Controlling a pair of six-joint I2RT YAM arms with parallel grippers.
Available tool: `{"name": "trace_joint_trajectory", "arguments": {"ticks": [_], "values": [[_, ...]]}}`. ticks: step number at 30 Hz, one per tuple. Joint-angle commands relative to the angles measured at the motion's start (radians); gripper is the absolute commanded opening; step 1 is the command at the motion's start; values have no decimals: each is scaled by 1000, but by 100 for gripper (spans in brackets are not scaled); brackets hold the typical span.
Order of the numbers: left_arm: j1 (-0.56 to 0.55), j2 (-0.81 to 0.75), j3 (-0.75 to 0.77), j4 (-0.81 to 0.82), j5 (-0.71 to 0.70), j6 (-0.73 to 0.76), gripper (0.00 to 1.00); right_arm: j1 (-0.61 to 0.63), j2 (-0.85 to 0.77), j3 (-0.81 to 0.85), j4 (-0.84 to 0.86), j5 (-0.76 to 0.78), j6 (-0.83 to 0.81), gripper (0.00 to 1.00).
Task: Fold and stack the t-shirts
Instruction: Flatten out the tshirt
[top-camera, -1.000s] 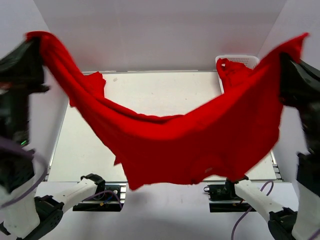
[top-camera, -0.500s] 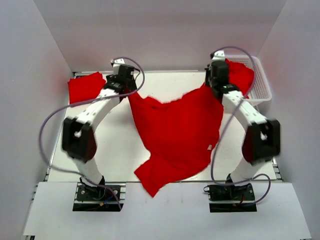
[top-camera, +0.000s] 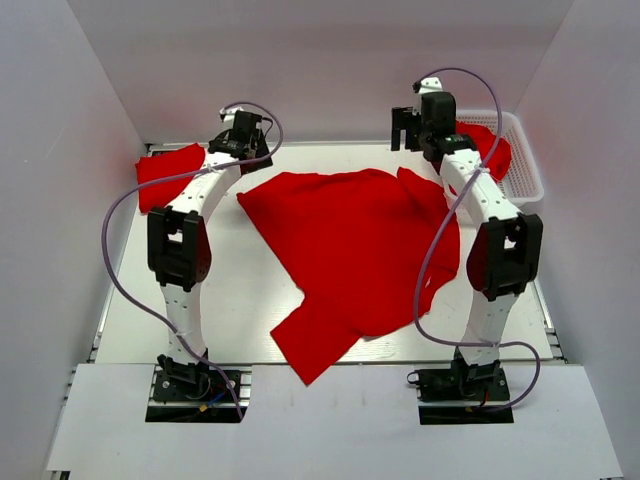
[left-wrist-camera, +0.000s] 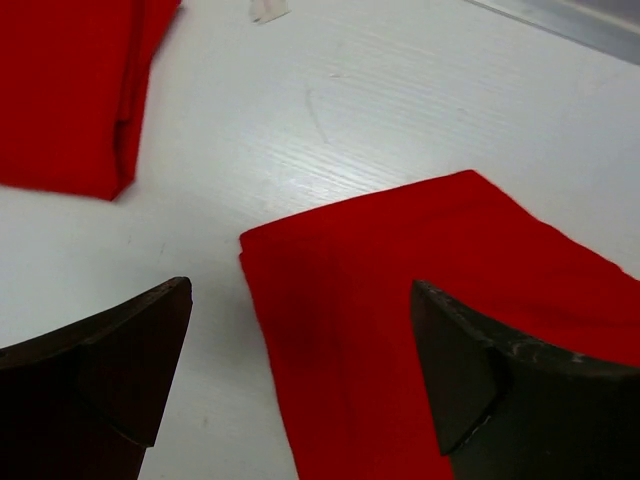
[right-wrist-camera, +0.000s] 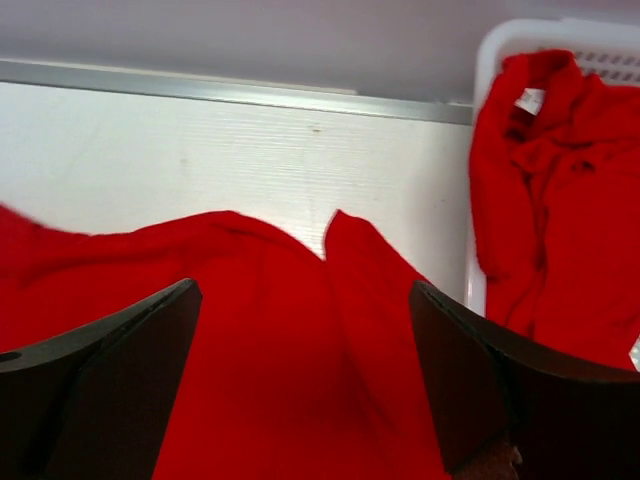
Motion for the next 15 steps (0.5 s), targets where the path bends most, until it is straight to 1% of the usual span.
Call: {"name": "trace_joint_trajectory", "arguments": {"ticks": [1,2,3,4,5,6,7,8,9,11,12,13,15], "values": [[-22,-36,9,114,159,126,100,12,-103,-2,-91,-159,28,90],[-22,-36,9,114,160,126,100,13,-104,-2,-105,-160,47,90],[-22,-17,24,103,175,126,100,13,-152,-80,-108,-175,65,90],[-22,21,56,103,196,126,100,11,-170,-114,-109,-241,82,90],[-22,41,72,71,196,126,100,14,-235,-151,-109,-252,129,90],[-22,59,84,62,210,126,100,13,-255,-268,-108,-258,148,90],[-22,76,93,62,236,135,100,13,-274,-312,-109,-266,169,90],[-22,102,93,51,247,135,100,14,-330,-347,-111,-272,217,90],[-22,115,93,51,258,135,100,13,-343,-429,-111,-287,229,90],[-22,124,72,42,276,120,100,11,-380,-551,-115,-287,251,90],[-22,135,58,31,276,109,100,13,-383,-574,-140,-277,258,90],[-22,135,22,31,288,109,100,25,-384,-637,-148,-272,268,90],[-22,116,-37,51,289,98,100,9,-380,-678,-136,-276,289,90]]}}
